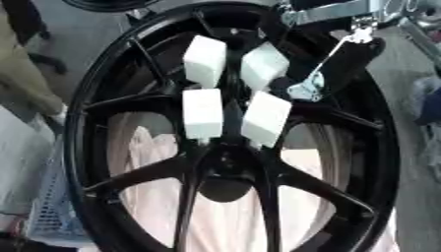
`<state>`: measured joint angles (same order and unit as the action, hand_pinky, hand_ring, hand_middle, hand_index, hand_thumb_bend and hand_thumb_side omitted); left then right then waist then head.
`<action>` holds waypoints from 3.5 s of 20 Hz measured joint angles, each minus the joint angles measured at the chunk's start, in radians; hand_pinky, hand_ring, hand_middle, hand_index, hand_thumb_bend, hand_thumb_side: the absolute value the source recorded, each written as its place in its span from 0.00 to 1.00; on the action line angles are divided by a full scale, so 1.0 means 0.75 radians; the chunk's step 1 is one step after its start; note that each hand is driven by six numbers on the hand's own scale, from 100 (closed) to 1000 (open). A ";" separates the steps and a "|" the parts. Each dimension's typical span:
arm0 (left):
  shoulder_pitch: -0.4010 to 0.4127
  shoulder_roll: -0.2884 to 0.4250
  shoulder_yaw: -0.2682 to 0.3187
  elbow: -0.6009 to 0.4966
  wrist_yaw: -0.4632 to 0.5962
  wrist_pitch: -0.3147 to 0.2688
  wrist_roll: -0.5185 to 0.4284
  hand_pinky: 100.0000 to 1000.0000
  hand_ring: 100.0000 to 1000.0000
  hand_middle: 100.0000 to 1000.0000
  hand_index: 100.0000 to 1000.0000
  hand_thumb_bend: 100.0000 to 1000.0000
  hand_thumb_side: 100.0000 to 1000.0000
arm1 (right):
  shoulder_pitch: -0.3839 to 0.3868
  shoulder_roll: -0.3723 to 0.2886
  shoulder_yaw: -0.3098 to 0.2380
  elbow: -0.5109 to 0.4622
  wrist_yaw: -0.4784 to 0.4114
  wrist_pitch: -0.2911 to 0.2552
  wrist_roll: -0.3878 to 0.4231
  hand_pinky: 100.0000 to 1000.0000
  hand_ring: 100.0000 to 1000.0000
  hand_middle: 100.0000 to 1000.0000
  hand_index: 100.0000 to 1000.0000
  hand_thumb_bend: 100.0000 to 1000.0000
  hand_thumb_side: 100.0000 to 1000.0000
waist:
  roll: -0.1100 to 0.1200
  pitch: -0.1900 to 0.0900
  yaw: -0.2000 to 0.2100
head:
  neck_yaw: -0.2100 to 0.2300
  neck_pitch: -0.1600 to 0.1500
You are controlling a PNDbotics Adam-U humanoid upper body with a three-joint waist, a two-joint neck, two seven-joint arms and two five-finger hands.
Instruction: Pull the pin out of the wheel hub.
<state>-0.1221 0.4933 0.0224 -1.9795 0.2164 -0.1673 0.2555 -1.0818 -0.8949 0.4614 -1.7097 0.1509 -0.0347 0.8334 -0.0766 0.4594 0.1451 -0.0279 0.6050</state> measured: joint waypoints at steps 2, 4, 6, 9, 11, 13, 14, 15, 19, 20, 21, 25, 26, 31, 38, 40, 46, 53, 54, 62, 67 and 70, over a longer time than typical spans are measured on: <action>0.000 0.000 0.000 0.000 0.002 0.000 0.000 0.85 0.74 0.61 0.73 0.00 0.84 | 0.001 0.000 0.000 0.000 0.000 0.010 -0.013 0.79 0.76 0.62 0.67 0.00 0.00 | -0.001 0.000 0.000 | 0.000 0.000; 0.000 0.000 0.000 0.000 0.003 0.001 -0.001 0.85 0.74 0.61 0.73 0.00 0.84 | 0.001 0.000 0.001 0.000 -0.001 0.015 -0.021 0.79 0.75 0.59 0.65 0.00 0.00 | -0.001 0.000 0.001 | 0.000 0.000; 0.000 0.000 0.000 0.000 0.003 0.001 -0.001 0.85 0.74 0.61 0.73 0.00 0.84 | 0.001 0.000 0.001 -0.001 -0.002 0.017 -0.029 0.78 0.73 0.53 0.59 0.00 0.00 | -0.003 0.000 0.001 | 0.000 0.000; 0.000 0.000 0.000 0.000 0.004 0.001 -0.001 0.85 0.74 0.61 0.73 0.00 0.84 | 0.001 0.000 0.002 -0.001 -0.005 0.016 -0.044 0.77 0.70 0.46 0.52 0.00 0.00 | -0.005 0.000 0.001 | 0.000 0.001; 0.002 0.000 0.000 0.000 0.004 0.001 -0.001 0.85 0.74 0.61 0.72 0.00 0.84 | 0.000 0.000 0.002 -0.005 -0.008 0.015 -0.056 0.76 0.69 0.42 0.48 0.00 0.00 | -0.005 -0.002 -0.001 | 0.000 0.005; 0.005 0.000 0.000 0.000 0.005 0.001 0.000 0.85 0.74 0.61 0.72 0.00 0.84 | -0.003 0.000 0.000 -0.011 -0.012 0.016 -0.069 0.76 0.68 0.40 0.46 0.01 0.00 | -0.007 -0.006 -0.004 | 0.000 0.011; 0.008 0.000 0.000 0.000 0.005 0.001 0.000 0.85 0.74 0.61 0.72 0.00 0.84 | -0.010 0.000 -0.001 -0.015 -0.015 0.018 -0.075 0.76 0.67 0.40 0.45 0.01 0.00 | -0.007 -0.011 -0.005 | 0.000 0.012; 0.010 0.000 0.000 0.000 0.005 0.001 0.000 0.85 0.74 0.61 0.72 0.00 0.84 | -0.015 0.000 -0.006 -0.019 -0.018 0.021 -0.079 0.76 0.67 0.39 0.45 0.02 0.00 | -0.007 -0.016 -0.006 | 0.000 0.012; 0.014 0.000 0.001 0.000 0.005 0.001 0.002 0.85 0.74 0.61 0.72 0.00 0.83 | -0.022 -0.004 -0.032 -0.038 -0.038 0.034 -0.088 0.76 0.67 0.39 0.44 0.03 0.00 | -0.007 -0.033 -0.017 | 0.004 0.017; 0.015 0.000 0.001 0.000 0.005 0.001 0.002 0.85 0.74 0.61 0.72 0.00 0.83 | -0.023 -0.011 -0.041 -0.046 -0.045 0.039 -0.090 0.76 0.67 0.39 0.44 0.03 0.00 | -0.007 -0.036 -0.021 | 0.006 0.022; 0.017 0.000 0.001 0.000 0.005 0.000 0.002 0.85 0.74 0.61 0.72 0.00 0.83 | -0.023 -0.020 -0.051 -0.056 -0.053 0.044 -0.091 0.76 0.67 0.39 0.44 0.03 0.00 | -0.007 -0.040 -0.024 | 0.008 0.023; 0.024 0.000 0.004 0.000 0.005 0.000 0.003 0.85 0.74 0.61 0.72 0.00 0.83 | -0.004 -0.070 -0.113 -0.099 -0.093 0.062 -0.105 0.76 0.67 0.39 0.45 0.02 0.00 | -0.003 -0.046 -0.035 | 0.020 0.025; 0.025 0.000 0.005 0.000 0.005 -0.001 0.004 0.85 0.74 0.61 0.72 0.00 0.83 | 0.011 -0.087 -0.135 -0.110 -0.104 0.068 -0.113 0.76 0.67 0.39 0.45 0.02 0.00 | 0.000 -0.046 -0.040 | 0.024 0.025; 0.030 0.000 0.009 0.000 0.005 -0.005 0.009 0.85 0.74 0.61 0.72 0.00 0.83 | 0.168 -0.225 -0.285 -0.157 -0.136 0.085 -0.205 0.76 0.67 0.40 0.46 0.01 0.00 | 0.009 -0.046 -0.061 | 0.045 0.035; 0.032 -0.001 0.016 0.000 0.004 -0.008 0.017 0.85 0.74 0.61 0.72 0.00 0.83 | 0.487 -0.412 -0.542 -0.115 -0.167 0.103 -0.432 0.76 0.67 0.41 0.47 0.00 0.00 | 0.035 -0.046 -0.089 | 0.073 0.035; 0.032 -0.001 0.017 0.000 0.003 -0.010 0.018 0.85 0.74 0.61 0.72 0.00 0.83 | 0.569 -0.448 -0.608 -0.069 -0.170 0.107 -0.496 0.76 0.67 0.41 0.47 0.00 0.00 | 0.046 -0.046 -0.095 | 0.081 0.036; 0.040 -0.005 0.020 0.000 0.002 -0.011 0.025 0.85 0.74 0.61 0.72 0.00 0.83 | 0.763 -0.489 -0.761 0.112 -0.157 0.125 -0.650 0.76 0.67 0.42 0.47 0.00 0.00 | 0.059 -0.046 -0.121 | 0.105 0.037; 0.047 -0.017 0.026 0.000 -0.007 -0.007 0.032 0.85 0.74 0.61 0.72 0.00 0.83 | 0.955 -0.485 -0.909 0.360 -0.104 0.153 -0.833 0.76 0.67 0.46 0.51 0.00 0.00 | 0.073 -0.046 -0.147 | 0.131 0.047; 0.048 -0.021 0.026 0.000 -0.008 -0.008 0.033 0.85 0.74 0.61 0.72 0.00 0.83 | 0.981 -0.474 -0.925 0.388 -0.092 0.159 -0.859 0.76 0.68 0.51 0.56 0.00 0.00 | 0.076 -0.046 -0.148 | 0.133 0.047; 0.049 -0.031 0.029 0.000 -0.008 -0.011 0.038 0.85 0.74 0.62 0.72 0.00 0.83 | 1.094 -0.384 -0.968 0.540 -0.076 0.212 -0.935 0.82 0.88 0.89 0.87 0.04 0.00 | 0.089 -0.046 -0.150 | 0.140 0.047; 0.050 -0.036 0.029 0.000 -0.008 -0.012 0.038 0.85 0.74 0.62 0.72 0.00 0.83 | 1.116 -0.361 -0.977 0.556 -0.074 0.223 -0.923 0.82 0.88 0.90 0.87 0.03 0.00 | 0.090 -0.046 -0.155 | 0.141 0.047; 0.054 -0.037 0.029 0.000 -0.008 -0.012 0.039 0.85 0.74 0.62 0.72 0.00 0.83 | 1.124 -0.359 -0.983 0.557 -0.074 0.222 -0.922 0.82 0.88 0.90 0.87 0.03 0.00 | 0.090 -0.046 -0.156 | 0.141 0.048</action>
<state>-0.0817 0.4658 0.0445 -1.9796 0.2105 -0.1763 0.2844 -0.2388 -1.1644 -0.2758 -1.2917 0.0956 0.1320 0.1416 -0.0088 0.4246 0.0283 0.0776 0.6408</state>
